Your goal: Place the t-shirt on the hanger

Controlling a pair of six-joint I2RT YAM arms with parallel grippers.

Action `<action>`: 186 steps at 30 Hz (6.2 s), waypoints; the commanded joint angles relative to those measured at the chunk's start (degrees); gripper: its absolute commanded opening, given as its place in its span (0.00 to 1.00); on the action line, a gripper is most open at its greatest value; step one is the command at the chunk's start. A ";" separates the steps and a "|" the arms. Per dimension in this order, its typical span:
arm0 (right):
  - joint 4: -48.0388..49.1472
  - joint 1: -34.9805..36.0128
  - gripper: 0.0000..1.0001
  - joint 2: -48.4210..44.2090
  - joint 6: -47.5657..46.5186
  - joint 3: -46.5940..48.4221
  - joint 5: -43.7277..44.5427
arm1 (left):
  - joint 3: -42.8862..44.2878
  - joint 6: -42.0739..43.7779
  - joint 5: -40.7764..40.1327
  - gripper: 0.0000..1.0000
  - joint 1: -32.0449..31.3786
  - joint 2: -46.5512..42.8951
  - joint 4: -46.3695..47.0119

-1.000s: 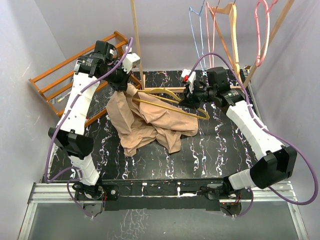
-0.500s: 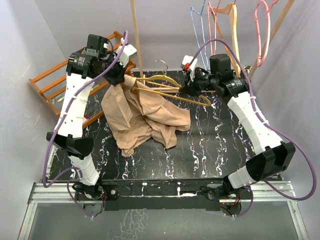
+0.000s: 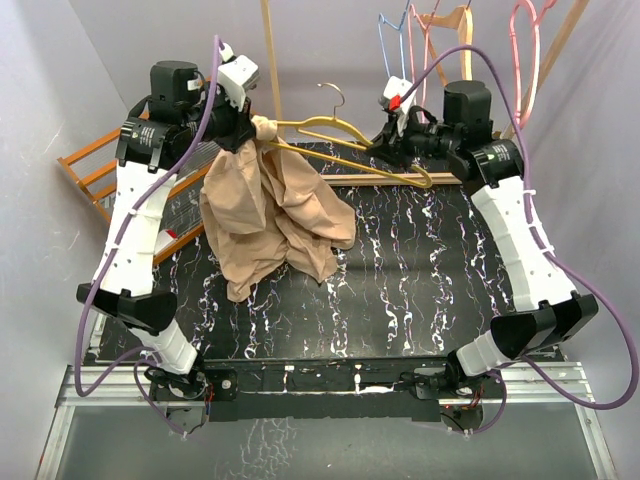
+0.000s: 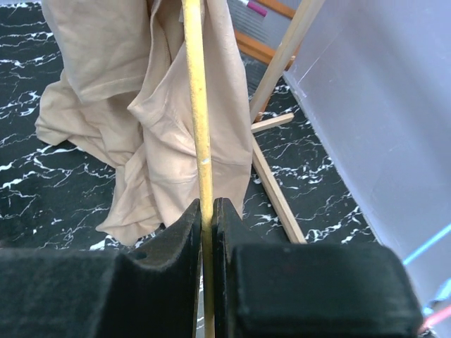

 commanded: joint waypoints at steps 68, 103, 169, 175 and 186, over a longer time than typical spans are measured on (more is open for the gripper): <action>-26.59 -9.20 0.08 17.49 -21.02 9.61 -32.39 | -21.19 17.21 16.53 0.00 1.87 -13.53 -3.63; -20.87 -8.85 0.08 5.99 -18.37 1.84 -28.65 | -19.31 25.50 9.10 0.53 2.60 -7.63 -2.17; 4.23 -6.76 0.08 -2.49 -6.54 -13.02 -23.78 | 11.79 38.52 -2.88 0.00 -5.37 9.49 -21.44; 5.89 -5.19 0.08 -1.36 -4.71 -14.06 -17.59 | 6.79 34.65 -0.35 0.00 -9.19 5.84 -20.44; 11.45 -2.50 0.08 -1.46 -1.71 -17.77 -17.57 | -2.47 29.51 -1.98 0.10 -10.54 -0.01 -13.14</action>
